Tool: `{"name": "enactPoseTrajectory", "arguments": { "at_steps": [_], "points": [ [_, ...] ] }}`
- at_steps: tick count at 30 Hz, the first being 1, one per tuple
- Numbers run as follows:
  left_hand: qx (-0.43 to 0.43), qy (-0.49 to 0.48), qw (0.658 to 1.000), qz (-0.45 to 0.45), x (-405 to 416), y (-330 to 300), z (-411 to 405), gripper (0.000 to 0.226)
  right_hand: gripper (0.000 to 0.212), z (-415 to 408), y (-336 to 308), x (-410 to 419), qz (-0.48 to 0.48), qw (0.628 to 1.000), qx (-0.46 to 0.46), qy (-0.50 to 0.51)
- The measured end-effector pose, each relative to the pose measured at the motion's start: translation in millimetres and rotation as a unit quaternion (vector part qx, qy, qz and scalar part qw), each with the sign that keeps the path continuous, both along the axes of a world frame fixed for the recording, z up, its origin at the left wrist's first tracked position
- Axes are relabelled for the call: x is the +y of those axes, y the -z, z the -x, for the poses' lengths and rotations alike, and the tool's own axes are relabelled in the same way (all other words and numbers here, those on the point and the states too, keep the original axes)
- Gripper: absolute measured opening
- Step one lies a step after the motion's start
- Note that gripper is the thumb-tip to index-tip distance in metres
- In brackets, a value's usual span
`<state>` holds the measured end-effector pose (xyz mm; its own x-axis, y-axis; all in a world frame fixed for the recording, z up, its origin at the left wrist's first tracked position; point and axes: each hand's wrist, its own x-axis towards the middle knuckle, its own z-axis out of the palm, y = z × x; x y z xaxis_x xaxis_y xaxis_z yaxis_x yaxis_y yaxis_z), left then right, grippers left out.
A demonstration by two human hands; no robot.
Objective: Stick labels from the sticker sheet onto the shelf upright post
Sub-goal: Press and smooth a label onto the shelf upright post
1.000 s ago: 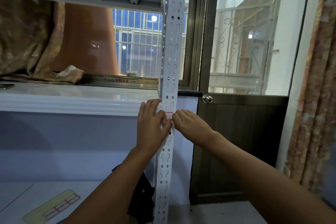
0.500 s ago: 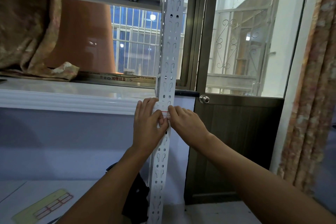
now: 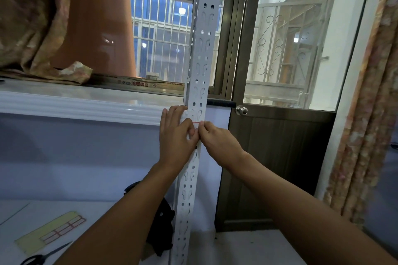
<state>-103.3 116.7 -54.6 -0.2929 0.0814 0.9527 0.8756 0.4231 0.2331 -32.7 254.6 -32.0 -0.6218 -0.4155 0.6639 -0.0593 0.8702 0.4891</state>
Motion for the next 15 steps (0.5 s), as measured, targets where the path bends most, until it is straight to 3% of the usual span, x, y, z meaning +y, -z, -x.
{"name": "enactPoseTrajectory", "arguments": {
  "at_steps": [15],
  "points": [
    [-0.010, -0.016, 0.999, 0.035, -4, -3, -6, 0.030, 0.024, 11, 15, 5, 0.085, 0.995, 0.023, -0.052]
  ]
}}
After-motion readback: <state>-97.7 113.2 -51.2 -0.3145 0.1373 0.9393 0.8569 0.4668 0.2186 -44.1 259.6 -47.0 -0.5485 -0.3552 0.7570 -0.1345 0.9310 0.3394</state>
